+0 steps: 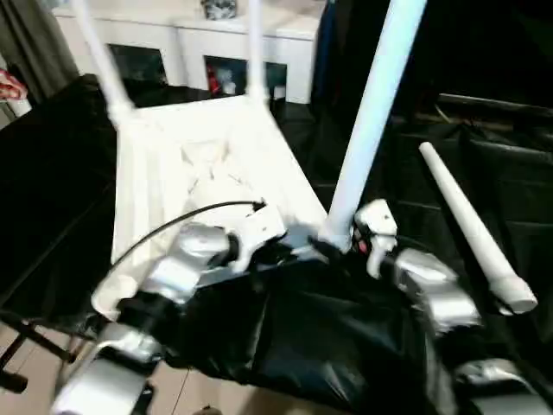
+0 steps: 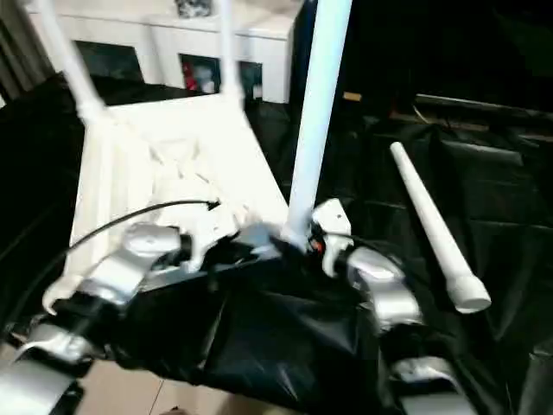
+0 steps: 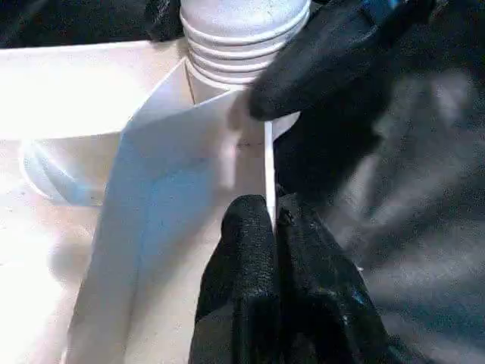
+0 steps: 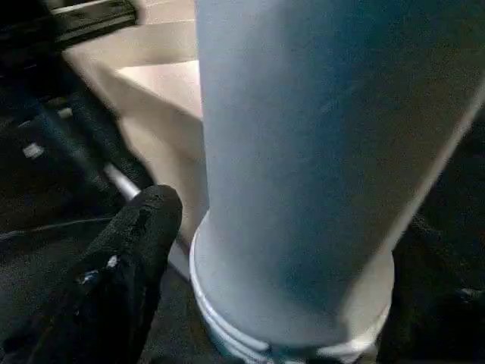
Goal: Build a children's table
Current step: Rotate leg to tighten
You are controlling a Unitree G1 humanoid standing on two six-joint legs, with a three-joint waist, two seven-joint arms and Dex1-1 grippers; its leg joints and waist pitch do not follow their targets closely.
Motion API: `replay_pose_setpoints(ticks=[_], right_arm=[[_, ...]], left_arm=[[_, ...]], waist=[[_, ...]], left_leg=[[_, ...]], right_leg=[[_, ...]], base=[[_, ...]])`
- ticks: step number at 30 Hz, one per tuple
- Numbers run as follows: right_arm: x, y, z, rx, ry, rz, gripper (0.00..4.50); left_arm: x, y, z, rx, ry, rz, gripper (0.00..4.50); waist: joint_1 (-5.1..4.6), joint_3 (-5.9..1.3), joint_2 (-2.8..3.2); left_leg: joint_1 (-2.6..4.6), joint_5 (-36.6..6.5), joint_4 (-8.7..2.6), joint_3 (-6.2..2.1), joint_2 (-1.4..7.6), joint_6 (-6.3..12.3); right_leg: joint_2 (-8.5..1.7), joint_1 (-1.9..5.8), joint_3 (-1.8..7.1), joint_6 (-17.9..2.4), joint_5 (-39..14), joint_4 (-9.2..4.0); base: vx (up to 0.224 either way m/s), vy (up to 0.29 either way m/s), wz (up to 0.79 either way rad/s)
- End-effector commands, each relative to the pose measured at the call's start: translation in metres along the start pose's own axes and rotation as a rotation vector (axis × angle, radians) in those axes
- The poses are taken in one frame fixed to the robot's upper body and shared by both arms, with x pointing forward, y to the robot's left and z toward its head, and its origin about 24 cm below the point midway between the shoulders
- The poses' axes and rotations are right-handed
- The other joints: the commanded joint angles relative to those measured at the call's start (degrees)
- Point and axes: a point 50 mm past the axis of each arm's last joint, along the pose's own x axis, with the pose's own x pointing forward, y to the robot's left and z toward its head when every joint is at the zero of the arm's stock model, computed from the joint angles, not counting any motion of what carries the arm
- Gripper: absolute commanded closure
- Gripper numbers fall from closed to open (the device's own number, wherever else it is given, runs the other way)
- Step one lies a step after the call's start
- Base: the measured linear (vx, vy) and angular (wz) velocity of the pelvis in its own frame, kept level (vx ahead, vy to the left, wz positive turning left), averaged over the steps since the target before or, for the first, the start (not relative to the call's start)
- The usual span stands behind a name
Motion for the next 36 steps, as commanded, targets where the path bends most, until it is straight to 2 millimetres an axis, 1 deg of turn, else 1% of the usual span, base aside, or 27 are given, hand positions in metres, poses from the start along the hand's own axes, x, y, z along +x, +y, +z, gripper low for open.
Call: replay_pose_setpoints(ticks=[1,3,4,6,8,9,11,14,16,17,18,19,21,22,23,24,25,26,27,29,30,31,32,33,34,35,36], right_arm=[[0.008,0.022,0.005,-0.052,0.017,0.238,0.7],[0.004,0.025,0.002,-0.049,0.055,0.292,0.7],[0.002,0.027,0.001,-0.054,0.067,0.314,0.7],[0.0,0.031,0.0,-0.054,0.08,0.351,0.7],[-0.001,0.033,0.0,-0.052,0.082,0.367,0.7],[-0.001,0.033,0.0,-0.047,0.08,0.375,0.93],[-0.002,0.035,0.001,-0.04,0.078,0.388,0.93],[-0.002,0.037,0.0,-0.037,0.077,0.391,1.27],[-0.001,0.037,0.0,-0.037,0.074,0.384,1.34],[-0.001,0.037,0.001,-0.04,0.069,0.369,1.54],[0.0,0.036,0.001,-0.041,0.063,0.351,1.63],[0.002,0.034,0.0,-0.03,0.052,0.318,1.63],[0.006,0.029,0.0,0.0,0.018,0.222,1.7],[0.008,0.028,0.0,0.01,0.007,0.196,1.74],[0.008,0.028,0.0,0.014,0.007,0.189,1.75],[0.011,0.026,-0.001,0.034,0.004,0.144,1.75],[0.016,0.025,-0.003,0.057,-0.003,0.075,1.76],[0.017,0.024,-0.003,0.061,-0.006,0.06,1.76],[0.024,0.023,-0.005,0.093,-0.02,-0.031,1.76],[0.031,0.02,-0.008,0.136,-0.014,-0.128,1.77],[0.04,0.018,-0.01,0.166,-0.011,-0.23,1.77],[0.041,0.017,-0.01,0.17,-0.011,-0.242,1.77],[0.045,0.016,-0.011,0.185,-0.004,-0.296,1.77],[0.048,0.016,-0.011,0.197,0.004,-0.343,1.77],[0.053,0.016,-0.012,0.211,0.02,-0.385,1.77],[0.057,0.017,-0.013,0.219,0.032,-0.41,1.77],[0.064,0.02,-0.012,0.224,0.04,-0.422,1.77]], left_arm=[[0.001,-0.006,0.004,0.048,-0.01,-0.073,4.5],[-0.005,-0.006,0.0,0.054,0.009,-0.096,4.5],[-0.008,-0.006,-0.002,0.061,0.018,-0.109,4.5],[-0.014,-0.007,-0.006,0.066,0.037,-0.136,4.5],[-0.018,-0.008,-0.008,0.067,0.04,-0.155,4.5],[-0.02,-0.008,-0.009,0.067,0.042,-0.163,4.5],[-0.023,-0.008,-0.01,0.067,0.044,-0.173,4.5],[-0.023,-0.007,-0.01,0.064,0.041,-0.165,4.5],[-0.021,-0.007,-0.01,0.063,0.035,-0.162,4.5],[-0.02,-0.008,-0.009,0.064,0.032,-0.156,4.5],[-0.019,-0.008,-0.009,0.065,0.029,-0.151,4.5],[-0.017,-0.008,-0.008,0.065,0.023,-0.143,4.5],[-0.011,-0.009,-0.006,0.051,0.005,-0.116,4.5],[-0.01,-0.009,-0.005,0.045,0.0,-0.107,4.5],[-0.009,-0.008,-0.005,0.043,-0.001,-0.103,4.5],[-0.006,-0.007,-0.003,0.034,-0.004,-0.08,4.5],[-0.002,-0.005,-0.001,0.016,-0.006,-0.039,4.5],[0.0,-0.005,-0.001,0.01,-0.006,-0.028,4.5],[0.007,-0.002,0.003,-0.019,-0.021,0.023,4.5],[0.015,-0.001,0.007,-0.04,-0.026,0.064,4.5],[0.025,0.001,0.011,-0.058,-0.013,0.127,4.5],[0.026,0.001,0.012,-0.06,-0.011,0.135,4.5],[0.031,0.002,0.014,-0.077,-0.009,0.167,4.5],[0.035,0.002,0.016,-0.09,-0.007,0.192,4.5],[0.041,0.002,0.019,-0.108,-0.008,0.223,4.5],[0.045,0.001,0.021,-0.123,-0.009,0.24,4.5],[0.053,0.0,0.025,-0.131,-0.009,0.266,4.5]], waist=[[0.57,-3.43,-0.32],[0.79,-3.43,-0.29],[0.96,-3.41,-0.37],[1.3,-3.29,-0.28],[1.36,-3.3,-0.32],[1.44,-3.29,-0.31],[1.38,-3.28,-0.29],[1.54,-3.37,-0.29],[1.64,-3.44,-0.29],[1.78,-3.47,-0.26],[1.83,-3.45,-0.33],[1.9,-3.42,-0.34],[1.91,-3.28,-0.31],[1.87,-3.15,-0.27],[1.74,-3.09,-0.33],[1.63,-3.09,-0.37],[1.39,-3.05,-0.35],[1.06,-2.98,-0.35],[0.93,-3.0,-0.28],[0.21,-3.03,-0.3],[-0.12,-3.14,-0.26],[-0.31,-3.07,-0.21],[-0.72,-3.09,-0.13],[-0.59,-3.12,-0.19],[-0.65,-3.19,0.15],[-0.76,-3.22,-0.09],[-0.62,-3.33,0.11]], left_leg=[[-0.17,-8.1,-3.2,-0.39,2.17,5.37],[-0.14,-8.0,-3.17,-0.28,2.23,5.64],[-0.06,-8.3,-3.19,-0.27,2.27,5.49],[0.07,-8.9,-3.32,-0.33,2.38,4.82],[0.02,-9.4,-3.43,-0.37,2.38,4.3],[0.05,-9.5,-3.44,-0.38,2.31,4.01],[0.01,-9.5,-3.47,-0.37,2.27,3.83],[0.03,-8.9,-3.4,-0.36,2.28,3.68],[0.05,-8.5,-3.32,-0.35,2.26,3.68],[0.06,-8.2,-3.28,-0.33,2.24,3.74],[0.02,-8.2,-3.26,-0.3,2.22,3.75],[0.01,-8.2,-3.27,-0.31,2.2,3.71],[0.09,-9.5,-3.44,-0.35,2.21,3.16],[0.1,-10.5,-3.59,-0.46,2.19,2.58],[0.05,-11.3,-3.69,-0.54,2.12,2.16],[0.05,-11.2,-3.79,-0.59,2.14,1.94],[0.19,-11.6,-3.81,-0.58,2.12,1.64],[0.12,-11.8,-3.88,-0.64,2.07,1.34],[0.15,-11.9,-3.9,-0.69,2.06,1.09],[0.02,-12.0,-3.88,-0.76,1.88,0.7],[0.1,-11.5,-3.82,-0.69,1.89,0.69],[0.18,-11.4,-3.83,-0.66,1.92,0.51],[0.0,-11.5,-3.82,-0.73,1.78,0.33],[0.03,-11.4,-3.76,-0.75,1.71,0.54],[0.02,-10.9,-3.63,-0.65,1.74,0.64],[0.03,-10.5,-3.56,-0.6,1.62,0.9],[0.04,-10.1,-3.47,-0.6,1.59,1.24]], right_leg=[[-4.78,3.44,2.85,-12.1,-7.8,-4.11],[-4.73,3.25,2.85,-12.1,-7.2,-3.98],[-4.79,3.19,2.83,-12.0,-7.9,-4.04],[-4.93,3.04,2.93,-11.6,-9.5,-4.17],[-4.93,3.04,2.91,-11.3,-10.5,-4.19],[-4.93,3.08,2.93,-11.2,-10.9,-4.21],[-4.91,3.05,2.94,-11.0,-11.3,-4.3],[-4.88,3.06,2.95,-11.1,-10.2,-4.17],[-4.87,3.06,2.95,-11.2,-9.4,-4.05],[-4.82,3.03,2.95,-11.3,-8.8,-3.99],[-4.86,3.05,2.97,-11.3,-8.7,-4.03],[-4.89,3.07,2.96,-11.3,-8.9,-4.04],[-5.0,2.92,2.94,-10.7,-11.8,-4.36],[-5.09,2.89,2.93,-10.1,-14.3,-4.61],[-5.19,2.98,2.93,-9.4,-16.6,-4.84],[-5.16,3.0,2.95,-9.0,-17.3,-4.91],[-5.14,2.82,2.99,-8.7,-18.2,-5.04],[-5.13,2.84,2.98,-8.5,-18.8,-5.15],[-5.17,2.84,2.98,-8.5,-18.9,-5.12],[-5.13,2.95,2.9,-8.6,-19.1,-5.16],[-5.03,2.84,3.0,-8.8,-18.0,-5.06],[-4.97,2.66,3.06,-9.1,-17.5,-5.07],[-4.95,2.94,2.96,-9.4,-17.0,-5.05],[-5.01,3.05,2.88,-9.2,-17.3,-5.15],[-5.03,2.92,3.03,-9.5,-16.3,-5.03],[-4.86,2.98,2.98,-9.5,-15.4,-5.02],[-4.87,3.02,2.96,-9.7,-14.5,-4.96]], base=[[0.0,0.0,0.0],[0.0,0.0,0.0],[0.0,0.0,0.0],[0.0,0.0,0.0],[0.0,0.0,0.0],[0.0,0.0,0.0],[0.0,0.0,0.0],[0.0,0.0,0.0],[0.0,0.0,0.0],[0.0,0.0,0.0],[0.0,0.0,0.0],[0.0,0.0,0.0],[0.0,0.0,0.0],[0.0,0.0,0.0],[0.0,0.0,0.0],[0.0,0.0,0.0],[0.0,0.0,0.0],[0.0,0.0,0.0],[0.0,0.0,0.0],[0.0,0.0,0.0],[0.0,0.0,0.0],[0.0,0.0,0.0],[0.0,0.0,0.0],[0.0,0.0,0.0],[0.0,0.0,0.0],[0.0,0.0,0.0],[0.0,0.0,0.0]])
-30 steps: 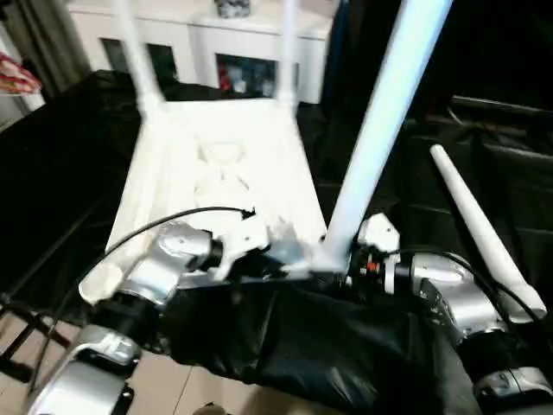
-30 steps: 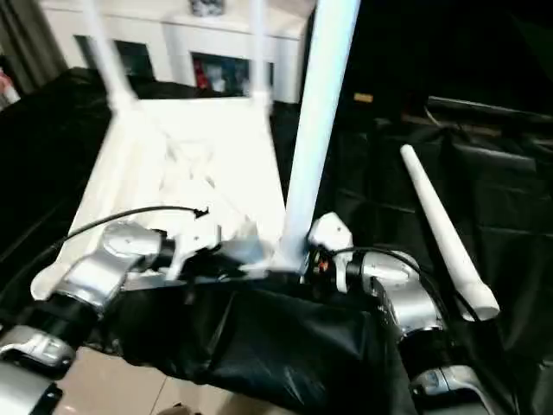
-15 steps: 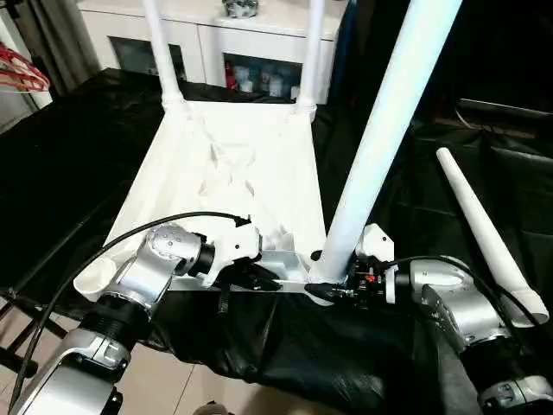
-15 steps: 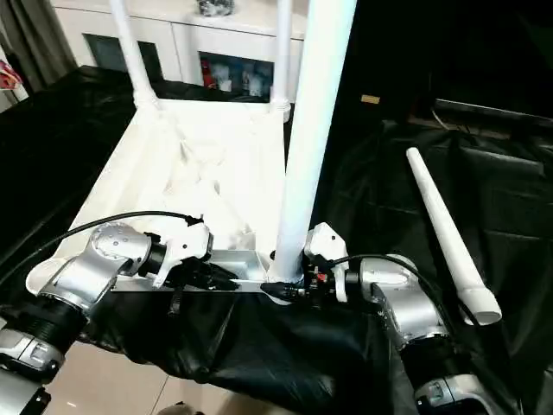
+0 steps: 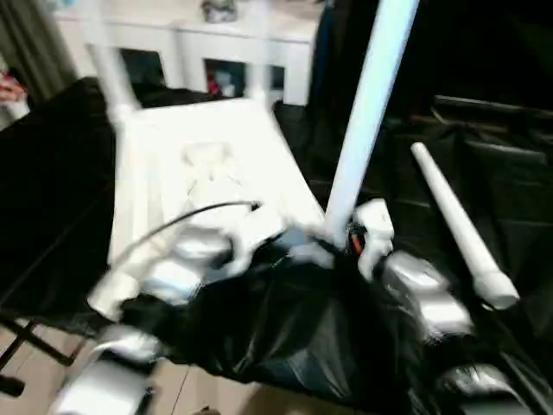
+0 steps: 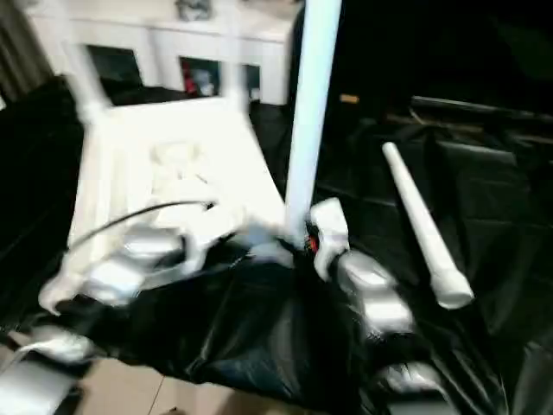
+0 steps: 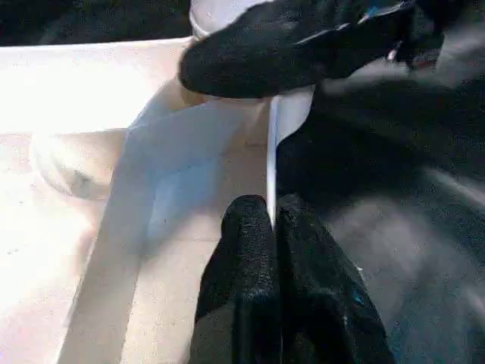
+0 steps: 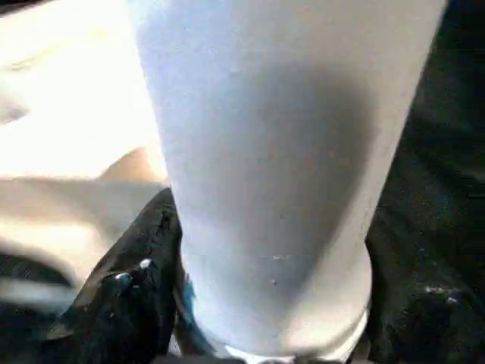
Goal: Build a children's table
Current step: Rotate leg to tighten
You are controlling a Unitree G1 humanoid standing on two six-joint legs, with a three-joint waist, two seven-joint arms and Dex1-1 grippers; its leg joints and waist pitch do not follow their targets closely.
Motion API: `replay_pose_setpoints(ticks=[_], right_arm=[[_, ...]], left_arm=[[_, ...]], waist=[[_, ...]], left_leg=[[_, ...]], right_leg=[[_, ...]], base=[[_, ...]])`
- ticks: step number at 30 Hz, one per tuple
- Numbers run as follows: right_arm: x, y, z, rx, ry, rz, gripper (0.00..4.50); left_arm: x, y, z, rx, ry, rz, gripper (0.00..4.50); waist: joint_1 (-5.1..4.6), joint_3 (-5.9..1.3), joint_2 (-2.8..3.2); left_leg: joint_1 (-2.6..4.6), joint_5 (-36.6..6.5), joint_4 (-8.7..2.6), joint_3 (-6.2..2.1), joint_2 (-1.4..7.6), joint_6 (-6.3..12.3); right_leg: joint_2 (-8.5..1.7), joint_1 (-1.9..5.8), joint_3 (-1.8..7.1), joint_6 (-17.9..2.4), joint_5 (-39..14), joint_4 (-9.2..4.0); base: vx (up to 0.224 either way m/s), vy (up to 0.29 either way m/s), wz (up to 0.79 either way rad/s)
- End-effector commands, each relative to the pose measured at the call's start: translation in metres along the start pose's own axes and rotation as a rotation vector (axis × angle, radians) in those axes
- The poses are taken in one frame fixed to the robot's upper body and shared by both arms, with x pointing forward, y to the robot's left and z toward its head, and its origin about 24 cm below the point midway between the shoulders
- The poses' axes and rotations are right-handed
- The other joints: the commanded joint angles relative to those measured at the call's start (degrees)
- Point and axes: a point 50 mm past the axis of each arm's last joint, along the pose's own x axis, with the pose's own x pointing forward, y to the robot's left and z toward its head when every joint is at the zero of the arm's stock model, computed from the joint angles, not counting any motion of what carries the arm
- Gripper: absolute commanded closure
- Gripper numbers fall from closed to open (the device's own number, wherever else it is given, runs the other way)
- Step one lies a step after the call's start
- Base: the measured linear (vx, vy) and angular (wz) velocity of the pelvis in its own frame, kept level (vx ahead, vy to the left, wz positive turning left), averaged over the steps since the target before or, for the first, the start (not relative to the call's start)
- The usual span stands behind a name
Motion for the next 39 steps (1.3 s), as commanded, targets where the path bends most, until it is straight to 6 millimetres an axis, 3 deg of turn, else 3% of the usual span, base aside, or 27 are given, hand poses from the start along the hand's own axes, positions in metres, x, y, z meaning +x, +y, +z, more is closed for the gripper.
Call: replay_pose_setpoints(ticks=[1,2,4,5,6,7,8,12,14,15,17,18,19,20,21,22,24,25,28,29,30,32,33,36,37,39], right_arm=[[0.012,0.04,-0.02,0.031,0.093,0.102,1.77],[0.013,0.043,-0.019,0.033,0.084,0.108,1.77],[0.014,0.045,-0.019,0.033,0.08,0.108,1.21],[0.014,0.044,-0.018,0.059,0.065,0.112,1.05],[0.014,0.043,-0.017,0.07,0.061,0.108,0.98],[0.014,0.041,-0.016,0.065,0.055,0.098,0.98],[0.015,0.04,-0.016,0.058,0.052,0.091,0.72],[0.011,0.026,-0.009,0.011,0.02,0.05,0.56],[0.005,0.018,-0.005,-0.007,-0.006,0.056,0.56],[0.002,0.015,-0.004,-0.015,-0.014,0.06,0.56],[-0.009,0.005,-0.002,-0.036,-0.039,0.087,0.56],[-0.012,0.004,-0.001,-0.042,-0.044,0.094,0.56],[-0.018,-0.001,0.001,-0.053,-0.059,0.111,0.56],[-0.024,-0.004,0.003,-0.051,-0.073,0.128,0.56],[-0.028,-0.006,0.004,-0.046,-0.083,0.139,0.56],[-0.032,-0.01,0.006,-0.035,-0.096,0.149,0.54],[-0.043,-0.016,0.012,-0.011,-0.128,0.168,0.54],[-0.053,-0.021,0.019,0.005,-0.16,0.19,0.54],[-0.057,-0.023,0.021,0.007,-0.169,0.195,0.54],[-0.061,-0.026,0.023,0.0,-0.172,0.204,0.54],[-0.072,-0.032,0.026,-0.016,-0.155,0.223,0.54],[-0.08,-0.035,0.026,-0.027,-0.124,0.246,0.54],[-0.08,-0.035,0.026,-0.028,-0.123,0.247,0.54],[-0.082,-0.034,0.025,-0.03,-0.11,0.258,0.54],[-0.086,-0.03,0.022,-0.041,-0.07,0.288,0.54],[-0.085,-0.024,0.017,-0.051,-0.026,0.303,0.54]], left_arm=[[0.018,-0.012,0.012,-0.006,-0.017,0.028,4.5],[0.021,-0.014,0.013,0.01,-0.009,0.031,4.5],[0.022,-0.015,0.013,0.019,-0.002,0.032,4.5],[0.024,-0.017,0.01,0.076,0.018,0.027,4.5],[0.025,-0.017,0.01,0.074,0.018,0.031,4.5],[0.025,-0.017,0.01,0.071,0.017,0.037,4.5],[0.026,-0.017,0.01,0.064,0.015,0.043,4.5],[0.026,-0.016,0.01,0.065,0.007,0.045,4.5],[0.026,-0.017,0.01,0.061,-0.001,0.028,4.5],[0.026,-0.018,0.009,0.063,-0.004,0.015,4.5],[0.026,-0.017,0.008,0.061,-0.01,0.025,4.5],[0.026,-0.017,0.008,0.058,-0.012,0.029,4.5],[0.026,-0.016,0.008,0.051,-0.018,0.047,4.5],[0.026,-0.014,0.01,0.037,-0.03,0.06,4.5],[0.025,-0.012,0.01,0.026,-0.038,0.066,4.5],[0.024,-0.011,0.011,0.008,-0.05,0.065,4.22],[0.022,-0.01,0.013,-0.02,-0.072,0.048,4.06],[0.019,-0.007,0.014,-0.027,-0.095,0.069,4.06],[0.018,-0.005,0.014,-0.031,-0.105,0.082,3.68],[0.015,-0.004,0.015,-0.025,-0.12,0.089,3.66],[0.001,0.009,0.02,-0.042,-0.173,0.168,3.62],[-0.015,0.023,0.021,-0.049,-0.193,0.254,3.45],[-0.015,0.024,0.021,-0.049,-0.192,0.257,3.45],[-0.022,0.029,0.02,-0.044,-0.19,0.288,3.45],[-0.045,0.045,0.019,-0.047,-0.196,0.402,3.45],[-0.069,0.058,0.018,-0.051,-0.197,0.506,3.45]], waist=[[0.24,-3.17,-0.15],[0.32,-3.2,-0.03],[0.37,-3.28,-0.17],[0.44,-3.27,0.24],[0.35,-3.18,0.06],[0.42,-3.21,0.45],[0.32,-3.13,0.3],[0.25,-3.07,0.47],[0.31,-3.14,0.04],[0.65,-3.29,0.09],[0.84,-3.35,-0.6],[1.0,-3.29,-0.48],[1.28,-3.3,-0.83],[1.63,-3.31,-1.29],[1.88,-3.17,-1.1],[1.97,-3.09,-1.18],[2.03,-2.95,-1.79],[2.24,-2.96,-1.79],[2.2,-3.0,-1.71],[1.87,-2.98,-2.16],[2.05,-3.14,-1.94],[2.15,-3.29,-2.05],[2.04,-3.31,-1.77],[1.97,-3.1,-1.94],[2.12,-3.16,-1.77],[2.19,-3.19,-1.72]], left_leg=[[-0.23,-9.9,-3.69,-0.58,1.6,1.55],[-0.22,-9.7,-3.61,-0.53,1.55,1.99],[-0.34,-9.3,-3.57,-0.51,1.54,2.54],[-0.38,-9.6,-3.61,-0.55,1.56,2.97],[-0.33,-10.4,-3.67,-0.53,1.52,3.05],[-0.3,-10.7,-3.71,-0.59,1.56,2.93],[-0.23,-11.6,-3.78,-0.56,1.61,2.76],[-0.11,-13.7,-3.98,-0.69,1.66,2.22],[-0.19,-13.1,-4.0,-0.7,1.7,2.35],[-0.05,-11.9,-3.75,-0.53,1.75,3.02],[-0.41,-10.0,-3.68,-0.49,1.7,3.85],[-0.34,-9.7,-3.58,-0.43,1.66,4.17],[-0.44,-8.9,-3.48,-0.35,1.68,4.83],[-0.56,-8.2,-3.46,-0.37,1.6,5.42],[-0.54,-8.4,-3.49,-0.36,1.59,5.61],[-0.57,-8.7,-3.58,-0.41,1.53,5.82],[-0.56,-9.2,-3.67,-0.46,1.56,5.84],[-0.63,-9.5,-3.64,-0.48,1.61,5.92],[-0.77,-9.6,-3.87,-0.73,1.89,5.77],[-0.92,-8.9,-3.88,-0.79,1.96,5.18],[-0.63,-8.0,-3.62,-0.73,2.08,5.34],[-0.92,-5.6,-3.23,-0.64,2.03,6.5],[-1.04,-4.9,-3.22,-0.69,1.94,6.67],[-0.9,-5.2,-3.07,-0.36,1.61,6.78],[-0.78,-5.2,-3.07,-0.43,1.72,6.51],[-0.74,-4.6,-3.17,-0.69,2.18,6.27]], right_leg=[[-4.91,2.97,2.92,-9.9,-14.1,-5.03],[-4.79,2.93,2.92,-9.9,-13.1,-5.01],[-4.81,3.04,2.9,-9.9,-12.2,-4.95],[-4.86,2.98,2.88,-9.8,-12.4,-5.08],[-4.74,2.97,2.85,-9.5,-13.1,-5.17],[-4.86,2.98,2.85,-9.6,-13.5,-5.15],[-4.83,2.87,2.79,-9.5,-14.9,-5.39],[-4.84,2.72,2.78,-8.5,-18.6,-5.77],[-4.82,2.84,2.83,-8.4,-17.6,-5.62],[-4.8,2.73,2.98,-8.8,-14.7,-5.37],[-4.8,3.03,2.92,-9.2,-12.4,-5.11],[-4.74,2.96,2.97,-9.1,-12.0,-5.1],[-4.78,3.03,2.99,-9.3,-11.0,-5.0],[-4.8,3.19,2.89,-8.9,-11.0,-4.91],[-4.87,3.1,2.91,-8.6,-11.9,-5.06],[-4.97,3.13,2.84,-7.8,-14.2,-5.29],[-4.98,3.09,2.77,-6.8,-17.5,-5.52],[-5.13,3.02,2.81,-6.4,-18.5,-5.55],[-5.13,2.95,2.77,-6.0,-18.3,-5.6],[-5.01,3.01,2.67,-6.9,-16.0,-5.38],[-5.02,3.01,2.84,-8.0,-12.5,-4.92],[-4.95,3.22,2.87,-9.4,-6.4,-4.3],[-4.9,3.27,2.77,-9.8,-5.3,-4.1],[-4.75,3.09,2.67,-9.8,-6.7,-4.43],[-4.77,3.09,2.66,-9.9,-6.8,-4.31],[-4.72,3.1,2.68,-10.8,-4.4,-3.77]], base=[[0.0,0.0,0.0],[0.0,0.0,0.0],[0.0,0.0,0.0],[0.0,0.0,0.0],[0.0,0.0,0.0],[0.0,0.0,0.0],[0.0,0.0,0.0],[0.0,0.0,0.0],[0.0,0.0,0.0],[0.0,0.0,0.0],[0.0,0.0,0.0],[0.0,0.0,0.0],[0.0,0.0,0.0],[0.0,0.0,0.0],[0.0,0.0,0.0],[0.0,0.0,0.0],[0.0,0.0,0.0],[0.0,0.0,0.0],[0.0,0.0,0.0],[0.0,0.0,0.0],[0.0,0.0,0.0],[0.0,0.0,0.0],[0.0,0.0,0.0],[0.0,0.0,0.0],[0.0,0.0,0.0],[0.0,0.0,0.0]])
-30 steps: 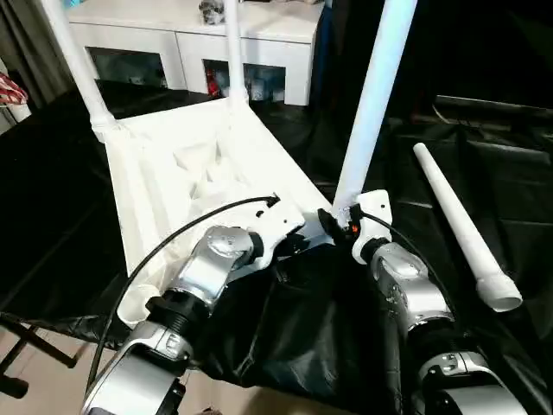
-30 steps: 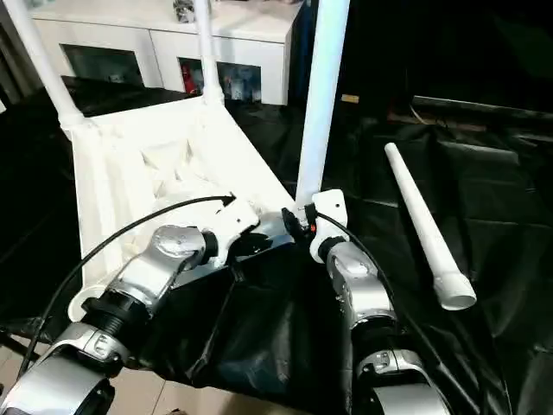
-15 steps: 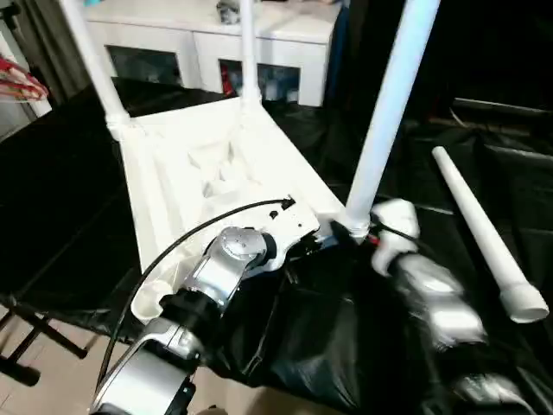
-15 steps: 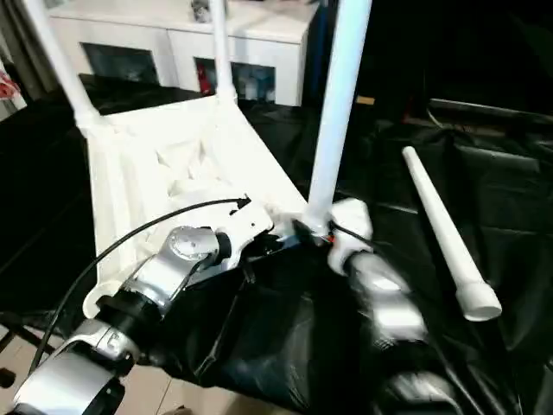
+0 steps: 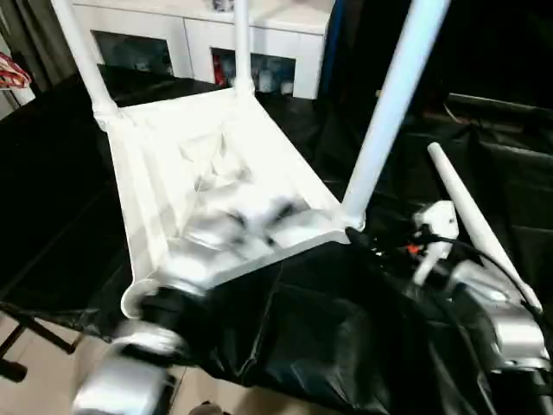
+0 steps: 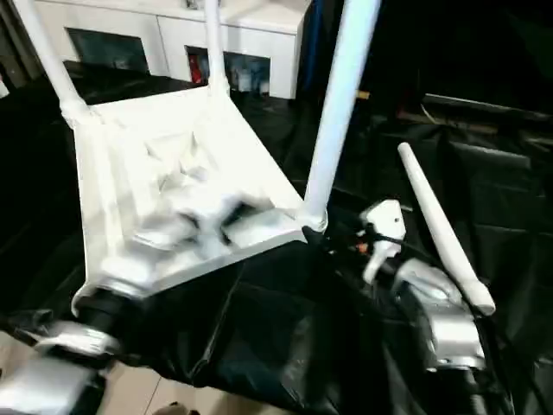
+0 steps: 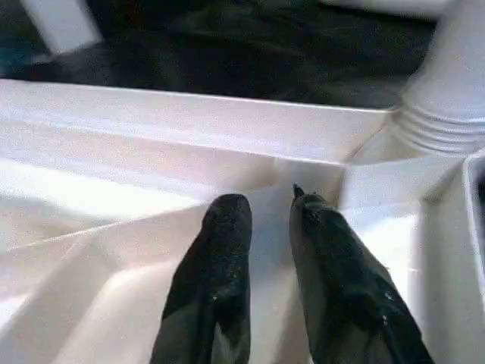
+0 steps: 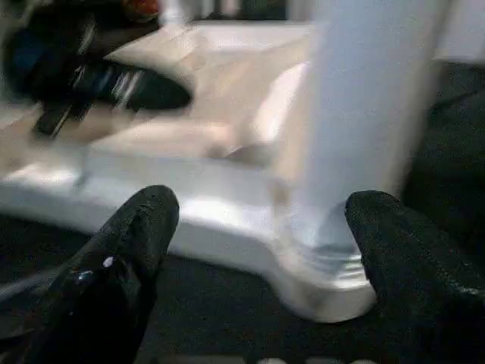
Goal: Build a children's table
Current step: Rotate leg to tighten, then rotate table base
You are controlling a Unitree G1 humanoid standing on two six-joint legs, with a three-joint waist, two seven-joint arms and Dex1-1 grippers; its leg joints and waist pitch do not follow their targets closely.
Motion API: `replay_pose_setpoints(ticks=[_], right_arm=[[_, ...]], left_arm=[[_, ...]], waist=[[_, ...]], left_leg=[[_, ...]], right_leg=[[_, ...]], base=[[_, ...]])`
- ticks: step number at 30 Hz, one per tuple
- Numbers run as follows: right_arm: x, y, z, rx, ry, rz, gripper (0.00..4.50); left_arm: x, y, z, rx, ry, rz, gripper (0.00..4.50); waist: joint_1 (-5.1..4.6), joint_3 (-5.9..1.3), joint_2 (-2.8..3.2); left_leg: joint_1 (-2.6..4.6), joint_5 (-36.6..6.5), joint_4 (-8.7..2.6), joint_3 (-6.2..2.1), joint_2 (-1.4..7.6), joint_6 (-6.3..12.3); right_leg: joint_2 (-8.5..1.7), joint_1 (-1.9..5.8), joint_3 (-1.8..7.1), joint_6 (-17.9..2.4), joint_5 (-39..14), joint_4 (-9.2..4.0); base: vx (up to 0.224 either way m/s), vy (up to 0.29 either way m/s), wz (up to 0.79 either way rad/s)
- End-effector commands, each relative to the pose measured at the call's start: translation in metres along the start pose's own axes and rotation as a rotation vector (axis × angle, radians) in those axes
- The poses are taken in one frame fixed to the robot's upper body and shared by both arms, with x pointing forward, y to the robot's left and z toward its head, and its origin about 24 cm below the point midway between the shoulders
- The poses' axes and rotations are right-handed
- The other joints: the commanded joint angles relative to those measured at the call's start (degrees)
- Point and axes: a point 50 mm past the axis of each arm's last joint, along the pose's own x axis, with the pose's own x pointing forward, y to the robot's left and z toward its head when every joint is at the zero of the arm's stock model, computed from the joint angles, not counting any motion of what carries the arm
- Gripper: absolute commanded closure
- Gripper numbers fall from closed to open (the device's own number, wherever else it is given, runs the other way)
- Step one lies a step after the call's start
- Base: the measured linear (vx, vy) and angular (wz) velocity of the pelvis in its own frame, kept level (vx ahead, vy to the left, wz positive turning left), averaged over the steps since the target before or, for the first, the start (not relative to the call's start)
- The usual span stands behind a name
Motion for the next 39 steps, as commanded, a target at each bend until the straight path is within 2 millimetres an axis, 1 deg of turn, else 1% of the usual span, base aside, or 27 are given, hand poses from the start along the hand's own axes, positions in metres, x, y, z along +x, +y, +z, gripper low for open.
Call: replay_pose_setpoints(ticks=[1,2,3,4,5,7,8,9,10,11,12,13,14,15,18,20,22,23,24,28,29,30,31,33,34,35,39], right_arm=[[0.001,0.005,-0.006,-0.007,0.064,0.014,0.54],[0.004,0.007,-0.008,-0.007,0.08,0.012,0.54],[0.01,0.009,-0.012,0.005,0.109,-0.004,0.54],[0.011,0.01,-0.013,0.009,0.115,-0.007,0.71],[0.017,0.012,-0.016,0.022,0.137,-0.017,0.81],[0.021,0.014,-0.019,0.026,0.155,-0.015,0.87],[0.023,0.015,-0.02,0.02,0.163,-0.015,1.1],[0.026,0.015,-0.022,0.027,0.176,-0.022,1.1],[0.028,0.014,-0.023,0.033,0.186,-0.028,1.22],[0.029,0.014,-0.023,0.032,0.189,-0.032,1.27],[0.033,0.013,-0.025,0.029,0.205,-0.048,1.27],[0.035,0.012,-0.026,0.025,0.218,-0.064,1.41],[0.038,0.011,-0.027,0.019,0.228,-0.08,1.64],[0.041,0.009,-0.028,0.016,0.238,-0.099,1.64],[0.051,0.006,-0.029,0.005,0.259,-0.141,1.77],[0.06,0.007,-0.03,0.004,0.26,-0.146,2.11],[0.064,0.008,-0.03,-0.001,0.263,-0.141,2.15],[0.069,0.008,-0.03,-0.005,0.267,-0.136,2.35],[0.071,0.009,-0.03,-0.005,0.268,-0.134,2.35],[0.081,0.009,-0.029,-0.01,0.269,-0.129,2.74],[0.085,0.01,-0.028,-0.01,0.264,-0.129,2.87],[0.088,0.009,-0.028,-0.01,0.261,-0.13,2.95],[0.088,0.009,-0.028,-0.01,0.261,-0.13,2.98],[0.096,0.008,-0.025,-0.018,0.251,-0.136,3.06],[0.098,0.008,-0.025,-0.022,0.249,-0.135,3.19],[0.099,0.008,-0.024,-0.024,0.249,-0.135,3.32],[0.103,0.009,-0.023,-0.03,0.239,-0.125,3.58]], left_arm=[[-0.022,0.029,0.008,0.003,-0.013,0.146,3.45],[-0.028,0.036,0.008,0.006,-0.004,0.179,3.45],[-0.044,0.052,0.004,0.021,0.053,0.276,3.45],[-0.049,0.056,0.002,0.026,0.069,0.301,3.35],[-0.064,0.069,-0.004,0.052,0.136,0.384,3.29],[-0.076,0.078,-0.009,0.065,0.183,0.446,3.7],[-0.081,0.082,-0.011,0.062,0.199,0.481,3.71],[-0.085,0.084,-0.014,0.067,0.226,0.497,3.71],[-0.088,0.085,-0.016,0.071,0.246,0.505,3.73],[-0.089,0.085,-0.018,0.072,0.254,0.503,3.92],[-0.092,0.083,-0.026,0.074,0.295,0.482,3.92],[-0.092,0.081,-0.03,0.079,0.322,0.465,4.25],[-0.092,0.079,-0.035,0.086,0.349,0.453,4.2],[-0.093,0.077,-0.043,0.1,0.398,0.435,4.2],[-0.094,0.07,-0.058,0.077,0.473,0.392,4.47],[-0.093,0.064,-0.066,0.084,0.518,0.318,4.5],[-0.093,0.061,-0.068,0.086,0.535,0.279,4.5],[-0.093,0.058,-0.068,0.101,0.549,0.212,4.5],[-0.094,0.056,-0.068,0.105,0.555,0.18,4.5],[-0.093,0.043,-0.062,0.123,0.547,0.007,4.5],[-0.093,0.031,-0.058,0.129,0.532,-0.119,4.5],[-0.094,0.025,-0.057,0.129,0.53,-0.183,4.5],[-0.094,0.025,-0.057,0.129,0.53,-0.183,4.5],[-0.094,-0.002,-0.051,0.128,0.499,-0.415,4.5],[-0.093,-0.011,-0.049,0.125,0.485,-0.483,4.5],[-0.092,-0.015,-0.049,0.122,0.48,-0.51,4.5],[-0.083,-0.028,-0.046,0.104,0.468,-0.577,4.5]], waist=[[0.22,-3.92,-0.54],[0.01,-3.77,-0.42],[-0.1,-3.63,-0.74],[-0.17,-3.61,-0.63],[-0.24,-3.42,-0.86],[-0.13,-3.39,-0.69],[-0.02,-3.36,-0.78],[0.26,-3.48,-0.36],[0.31,-3.51,-0.37],[0.28,-3.49,-0.4],[0.49,-3.53,-1.01],[0.6,-3.54,-0.67],[0.74,-3.61,-0.44],[0.6,-3.5,-0.57],[0.57,-3.45,-0.62],[0.58,-3.29,-0.61],[0.55,-3.33,-0.6],[0.6,-3.4,-0.5],[0.51,-3.45,-0.56],[-0.23,-3.6,-0.65],[-0.37,-3.71,-0.72],[-0.5,-3.59,-1.04],[-0.55,-3.53,-0.72],[-0.56,-3.62,-1.02],[-0.5,-3.5,-0.82],[-0.68,-3.37,-0.87],[-0.74,-3.48,-1.12]], left_leg=[[-0.22,-4.6,-3.09,-0.72,2.15,5.31],[-0.11,-5.4,-3.06,-0.53,1.93,4.97],[-0.14,-6.0,-3.12,-0.48,1.89,4.81],[-0.15,-6.1,-3.25,-0.6,1.96,4.07],[0.08,-7.1,-3.29,-0.47,1.92,3.67],[0.17,-7.0,-3.33,-0.49,1.85,3.23],[0.28,-6.9,-3.35,-0.48,1.93,2.89],[0.58,-6.9,-3.33,-0.51,2.07,2.53],[0.77,-7.0,-3.27,-0.46,2.12,2.41],[0.47,-6.6,-3.38,-0.55,2.03,2.26],[0.49,-6.2,-3.33,-0.5,2.09,2.34],[0.46,-5.6,-3.32,-0.51,2.03,2.24],[0.55,-5.4,-3.28,-0.54,2.0,1.92],[0.33,-5.6,-3.38,-0.54,1.97,1.79],[0.46,-7.8,-3.58,-0.58,1.87,0.39],[0.58,-9.9,-3.7,-0.65,1.85,-0.3],[0.64,-10.7,-3.8,-0.72,1.84,-0.64],[0.69,-10.4,-3.82,-0.77,1.91,-0.78],[0.57,-10.2,-3.83,-0.78,1.85,-0.84],[0.51,-8.6,-3.69,-0.71,1.9,-0.91],[0.39,-7.7,-3.67,-0.77,1.83,-0.64],[0.37,-7.5,-3.72,-0.62,1.77,-0.36],[0.52,-7.5,-3.72,-0.63,1.88,-0.3],[0.6,-7.4,-3.71,-0.46,2.06,-0.24],[0.72,-7.6,-3.73,-0.44,1.96,-0.42],[0.73,-8.4,-3.77,-0.25,1.9,-0.71],[0.61,-7.8,-3.74,-0.35,1.82,-0.69]], right_leg=[[-4.7,3.71,2.66,-11.1,-3.8,-3.37],[-4.57,3.44,2.63,-10.9,-5.3,-3.78],[-4.62,3.47,2.66,-10.7,-6.4,-3.98],[-4.65,3.49,2.68,-10.7,-7.6,-3.75],[-4.54,3.19,2.7,-9.9,-10.0,-4.13],[-4.65,3.06,2.86,-9.2,-11.8,-4.25],[-4.58,2.98,2.91,-9.2,-11.3,-4.18],[-4.55,2.76,2.95,-9.6,-10.1,-4.01],[-4.49,2.55,2.97,-9.9,-9.1,-3.9],[-4.46,2.83,2.98,-10.5,-7.7,-3.65],[-4.49,2.9,2.98,-10.5,-6.9,-3.63],[-4.51,2.77,3.06,-11.0,-5.7,-3.28],[-4.54,2.73,3.01,-11.1,-4.9,-3.25],[-4.52,2.87,3.05,-11.0,-4.7,-3.27],[-4.75,2.88,3.11,-10.8,-7.2,-3.48],[-4.92,2.87,3.22,-10.4,-9.5,-3.79],[-4.99,3.05,3.26,-9.9,-10.9,-3.89],[-5.05,2.95,3.29,-9.8,-10.6,-3.8],[-4.96,3.04,3.27,-9.9,-10.1,-3.65],[-5.05,3.22,3.28,-11.6,-6.2,-3.11],[-5.19,3.41,3.27,-12.2,-5.2,-2.84],[-4.93,3.38,3.24,-12.3,-5.2,-3.04],[-5.05,3.23,3.27,-12.9,-5.2,-2.91],[-5.11,3.21,3.29,-13.4,-4.8,-2.77],[-5.03,3.1,3.25,-13.5,-5.3,-2.83],[-4.74,2.99,3.27,-13.4,-5.8,-2.98],[-4.88,3.43,3.37,-12.4,-5.6,-2.84]], base=[[0.0,0.0,0.0],[0.0,0.0,0.0],[0.0,0.0,0.0],[0.0,0.0,0.0],[0.0,0.0,0.0],[0.0,0.0,0.0],[0.0,0.0,0.0],[0.0,0.0,0.0],[0.0,0.0,0.0],[0.0,0.0,0.0],[0.0,0.0,0.0],[0.0,0.0,0.0],[0.0,0.0,0.0],[0.0,0.0,0.0],[0.0,0.0,0.0],[0.0,0.0,0.0],[0.0,0.0,0.0],[0.0,0.0,0.0],[0.0,0.0,0.0],[0.0,0.0,0.0],[0.0,0.0,0.0],[0.0,0.0,0.0],[0.0,0.0,0.0],[0.0,0.0,0.0],[0.0,0.0,0.0],[0.0,0.0,0.0],[0.0,0.0,0.0]])
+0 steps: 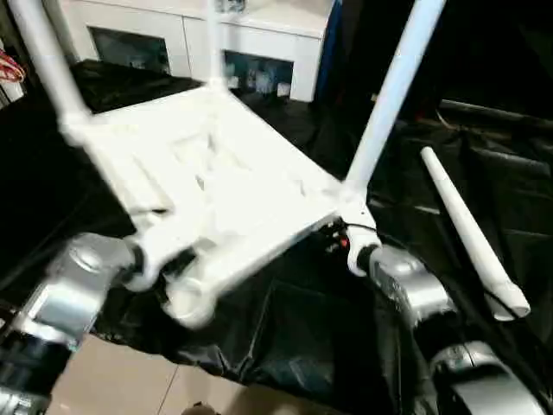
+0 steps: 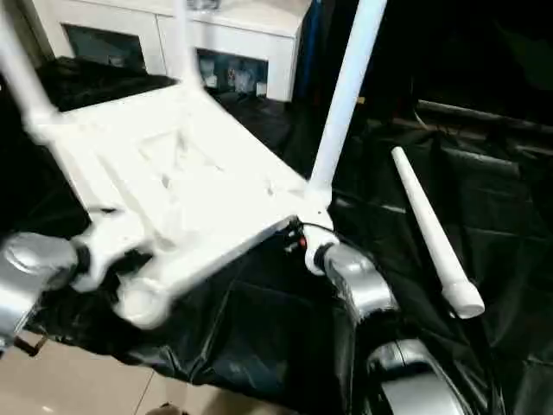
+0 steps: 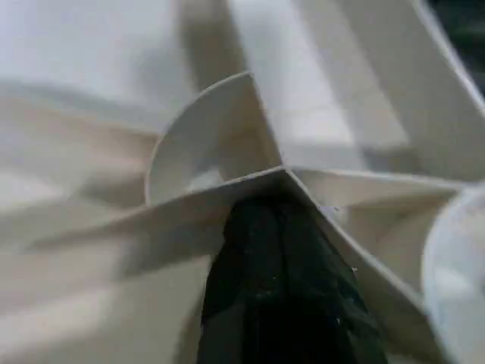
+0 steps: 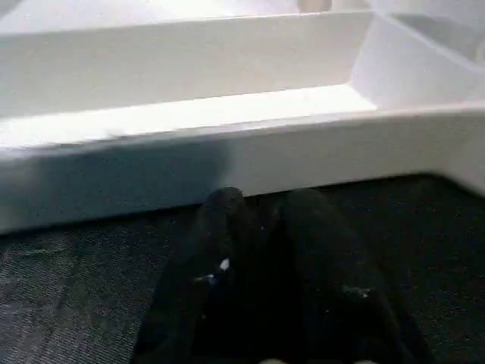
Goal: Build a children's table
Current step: Rotate table base, then pick table leg
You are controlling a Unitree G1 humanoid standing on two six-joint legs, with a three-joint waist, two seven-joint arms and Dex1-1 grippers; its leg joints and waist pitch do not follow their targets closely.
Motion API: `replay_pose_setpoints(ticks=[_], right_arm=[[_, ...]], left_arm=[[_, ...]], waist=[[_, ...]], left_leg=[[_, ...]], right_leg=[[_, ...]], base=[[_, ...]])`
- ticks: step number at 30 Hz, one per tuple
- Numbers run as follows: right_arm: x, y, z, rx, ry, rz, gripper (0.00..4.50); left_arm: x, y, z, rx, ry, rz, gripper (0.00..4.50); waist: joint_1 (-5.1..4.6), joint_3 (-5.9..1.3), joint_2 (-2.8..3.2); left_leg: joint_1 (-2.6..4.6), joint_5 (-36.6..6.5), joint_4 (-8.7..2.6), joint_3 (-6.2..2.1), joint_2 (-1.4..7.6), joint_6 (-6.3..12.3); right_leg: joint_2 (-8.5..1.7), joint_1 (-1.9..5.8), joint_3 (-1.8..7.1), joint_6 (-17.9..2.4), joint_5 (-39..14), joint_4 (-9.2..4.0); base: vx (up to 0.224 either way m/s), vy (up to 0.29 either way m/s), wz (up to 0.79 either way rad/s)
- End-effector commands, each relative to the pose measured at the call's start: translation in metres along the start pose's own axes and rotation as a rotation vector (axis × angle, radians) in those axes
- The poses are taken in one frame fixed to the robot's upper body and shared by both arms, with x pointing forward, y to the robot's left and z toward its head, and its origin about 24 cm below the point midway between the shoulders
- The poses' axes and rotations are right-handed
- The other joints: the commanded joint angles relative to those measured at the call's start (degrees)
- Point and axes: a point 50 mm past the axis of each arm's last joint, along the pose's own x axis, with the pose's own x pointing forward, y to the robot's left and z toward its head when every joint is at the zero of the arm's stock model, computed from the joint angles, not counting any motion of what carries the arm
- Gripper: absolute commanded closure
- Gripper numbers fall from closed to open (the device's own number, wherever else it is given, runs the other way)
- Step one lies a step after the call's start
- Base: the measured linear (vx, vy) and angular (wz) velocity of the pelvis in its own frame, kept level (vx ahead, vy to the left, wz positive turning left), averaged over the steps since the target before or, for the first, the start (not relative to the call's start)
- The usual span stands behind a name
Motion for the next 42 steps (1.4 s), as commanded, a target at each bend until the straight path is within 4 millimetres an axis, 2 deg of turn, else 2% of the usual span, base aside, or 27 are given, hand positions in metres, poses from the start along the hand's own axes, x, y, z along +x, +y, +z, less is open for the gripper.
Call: replay_pose_setpoints(ticks=[1,3,5,6,8,9,12,13,16,17,18,19,20,21,24,25,26,27,28,29,31,32,34,37,39,41,42], right_arm=[[0.007,0.006,0.014,-0.027,-0.041,0.031,3.77],[0.008,0.006,0.014,-0.03,-0.046,0.035,3.82],[0.009,0.005,0.013,-0.039,-0.049,0.03,4.04],[0.008,0.005,0.013,-0.042,-0.049,0.027,4.2],[0.007,0.001,0.013,-0.051,-0.052,0.007,4.23],[0.003,-0.005,0.014,-0.045,-0.059,-0.023,4.44],[-0.002,-0.012,0.016,-0.039,-0.068,-0.061,4.44],[-0.005,-0.016,0.017,-0.036,-0.072,-0.079,4.44],[-0.02,-0.031,0.017,-0.053,-0.031,-0.157,4.44],[-0.03,-0.041,0.019,-0.058,-0.015,-0.188,4.44],[-0.036,-0.045,0.021,-0.027,-0.024,-0.186,4.44],[-0.038,-0.047,0.022,-0.015,-0.029,-0.186,4.44],[-0.049,-0.06,0.027,0.005,-0.036,-0.222,4.3],[-0.052,-0.062,0.029,0.005,-0.036,-0.233,4.3],[-0.066,-0.082,0.036,0.012,-0.01,-0.325,4.02],[-0.072,-0.09,0.039,0.022,0.007,-0.366,3.96],[-0.077,-0.096,0.041,0.03,0.019,-0.394,3.89],[-0.085,-0.104,0.045,0.039,0.045,-0.439,3.89],[-0.091,-0.11,0.048,0.045,0.069,-0.473,3.66],[-0.094,-0.112,0.05,0.048,0.08,-0.487,3.6],[-0.102,-0.119,0.053,0.057,0.116,-0.531,3.52],[-0.106,-0.122,0.054,0.062,0.129,-0.552,3.52],[-0.109,-0.124,0.055,0.067,0.136,-0.569,3.25],[-0.118,-0.13,0.056,0.078,0.168,-0.616,3.1],[-0.123,-0.134,0.056,0.095,0.2,-0.646,2.83],[-0.131,-0.137,0.053,0.128,0.254,-0.663,2.74],[-0.133,-0.137,0.052,0.133,0.268,-0.663,2.5]], left_arm=[[0.02,-0.021,0.008,0.01,-0.024,-0.156,4.5],[0.025,-0.022,0.013,0.012,-0.031,-0.169,4.5],[0.037,-0.014,0.025,0.024,-0.064,-0.105,4.5],[0.041,-0.011,0.029,0.028,-0.075,-0.079,4.5],[0.05,-0.004,0.037,0.028,-0.107,-0.016,4.5],[0.058,0.005,0.045,0.02,-0.149,0.069,4.5],[0.061,0.01,0.049,0.02,-0.168,0.108,4.5],[0.061,0.01,0.05,0.028,-0.171,0.111,4.5],[0.055,0.005,0.054,0.038,-0.206,0.057,4.5],[0.051,0.002,0.058,0.046,-0.245,0.027,4.5],[0.048,0.0,0.061,0.059,-0.275,0.015,4.5],[0.047,-0.001,0.062,0.063,-0.285,0.014,4.5],[0.041,-0.001,0.068,0.059,-0.335,0.024,4.5],[0.041,-0.001,0.069,0.056,-0.345,0.028,4.5],[0.035,0.0,0.074,0.036,-0.377,0.031,4.09],[0.033,0.0,0.076,0.034,-0.386,0.025,4.09],[0.031,0.0,0.077,0.032,-0.393,0.02,4.04],[0.028,-0.001,0.08,0.034,-0.409,0.014,4.04],[0.025,-0.002,0.083,0.038,-0.421,0.017,3.71],[0.024,-0.002,0.083,0.039,-0.426,0.021,3.67],[0.023,-0.002,0.085,0.04,-0.438,0.034,3.63],[0.022,-0.003,0.086,0.039,-0.442,0.036,3.63],[0.022,-0.003,0.086,0.039,-0.445,0.037,3.29],[0.02,-0.007,0.088,0.034,-0.457,0.023,3.21],[0.018,-0.01,0.089,0.03,-0.467,0.004,2.91],[0.016,-0.013,0.092,0.032,-0.475,-0.018,2.8],[0.015,-0.013,0.092,0.032,-0.477,-0.021,2.76]], waist=[[0.32,-3.49,0.57],[0.28,-3.49,0.55],[0.24,-3.45,0.47],[0.38,-3.53,0.37],[0.58,-3.64,0.35],[0.57,-3.56,0.21],[0.98,-3.7,0.52],[0.89,-3.78,0.45],[0.99,-3.94,0.45],[1.14,-3.95,0.94],[1.11,-3.94,0.58],[1.08,-3.87,0.57],[1.08,-3.86,0.72],[1.09,-3.86,0.65],[1.02,-3.47,0.71],[1.01,-3.47,0.47],[1.07,-3.47,0.52],[0.97,-3.51,0.12],[1.04,-3.54,0.1],[1.12,-3.54,0.22],[0.96,-3.61,-0.26],[1.02,-3.62,-0.14],[0.99,-3.66,-0.14],[1.01,-3.71,-0.16],[1.1,-3.66,-0.18],[1.08,-3.61,-0.21],[1.14,-3.57,-0.25]], left_leg=[[0.19,-7.7,-3.95,-0.37,1.76,-0.14],[0.16,-8.0,-3.91,-0.34,1.76,-0.13],[0.2,-8.2,-3.78,-0.17,1.55,-0.01],[0.12,-8.1,-3.73,-0.21,1.58,-0.08],[0.04,-8.0,-3.64,-0.31,1.66,0.01],[-0.05,-8.0,-3.67,-0.32,1.57,0.16],[0.04,-8.9,-3.59,-0.5,1.73,-0.15],[-0.18,-8.5,-3.62,-0.6,1.72,-0.25],[0.03,-6.8,-3.41,-0.51,1.66,0.04],[0.1,-6.4,-3.35,-0.49,1.64,-0.03],[-0.01,-6.2,-3.32,-0.42,1.63,0.09],[-0.02,-6.6,-3.33,-0.37,1.55,0.28],[-0.07,-6.9,-3.34,-0.44,1.66,0.41],[-0.06,-6.9,-3.3,-0.39,1.66,0.39],[0.03,-9.4,-3.41,-0.33,1.48,-0.12],[0.13,-10.2,-3.4,-0.31,1.39,-0.23],[0.08,-9.8,-3.43,-0.39,1.42,-0.48],[0.07,-9.4,-3.37,-0.33,1.41,-0.45],[0.11,-8.6,-3.31,-0.3,1.37,-0.41],[0.04,-7.9,-3.22,-0.3,1.31,-0.3],[-0.21,-7.0,-3.13,-0.23,1.21,0.04],[-0.23,-6.3,-3.08,-0.24,1.2,0.18],[-0.15,-5.8,-3.0,-0.18,1.21,0.34],[-0.13,-5.5,-2.97,-0.18,1.25,0.44],[-0.15,-5.5,-2.94,-0.14,1.22,0.28],[-0.15,-5.9,-2.93,-0.12,1.18,0.2],[-0.15,-6.1,-2.92,-0.1,1.16,0.19]], right_leg=[[-4.87,3.12,3.15,-12.3,-5.9,-3.33],[-4.89,3.12,3.18,-12.3,-6.6,-3.39],[-4.68,2.99,3.2,-12.1,-7.4,-3.64],[-4.79,3.22,3.25,-12.0,-7.3,-3.63],[-4.81,3.31,3.25,-11.4,-7.3,-3.54],[-4.74,3.3,3.22,-11.2,-7.6,-3.66],[-4.85,3.26,3.19,-10.3,-8.8,-3.77],[-4.81,3.45,3.11,-10.0,-8.2,-3.57],[-4.52,3.39,3.11,-10.1,-4.7,-3.24],[-4.46,3.36,3.11,-10.4,-3.5,-3.15],[-4.41,3.51,3.12,-10.7,-2.4,-3.12],[-4.32,3.51,3.13,-10.8,-2.5,-3.18],[-4.39,3.64,3.11,-11.0,-2.4,-3.21],[-4.34,3.57,3.08,-11.1,-2.6,-3.24],[-4.31,3.36,3.0,-10.6,-7.9,-3.87],[-4.31,3.35,2.98,-9.9,-10.5,-4.14],[-4.33,3.4,3.0,-9.4,-11.5,-4.1],[-4.25,3.38,3.0,-9.2,-11.5,-4.09],[-4.12,3.39,3.02,-9.0,-10.9,-4.0],[-4.08,3.31,3.0,-9.1,-10.0,-3.9],[-4.03,3.51,2.97,-8.8,-9.1,-3.8],[-4.07,3.46,2.95,-8.6,-8.9,-3.79],[-4.06,3.39,2.96,-8.8,-8.3,-3.73],[-4.08,3.42,2.94,-9.2,-7.8,-3.61],[-3.97,3.44,2.92,-9.6,-7.3,-3.55],[-3.97,3.48,2.92,-9.4,-8.2,-3.64],[-3.97,3.42,2.92,-8.9,-9.0,-3.76]], base=[[0.0,0.0,0.0],[0.0,0.0,0.0],[0.0,0.0,0.0],[0.0,0.0,0.0],[0.0,0.0,0.0],[0.0,0.0,0.0],[0.0,0.0,0.0],[0.0,0.0,0.0],[0.0,0.0,0.0],[0.0,0.0,0.0],[0.0,0.0,0.0],[0.0,0.0,0.0],[0.0,0.0,0.0],[0.0,0.0,0.0],[0.0,0.0,0.0],[0.0,0.0,0.0],[0.0,0.0,0.0],[0.0,0.0,0.0],[0.0,0.0,0.0],[0.0,0.0,0.0],[0.0,0.0,0.0],[0.0,0.0,0.0],[0.0,0.0,0.0],[0.0,0.0,0.0],[0.0,0.0,0.0],[0.0,0.0,0.0],[0.0,0.0,0.0]])
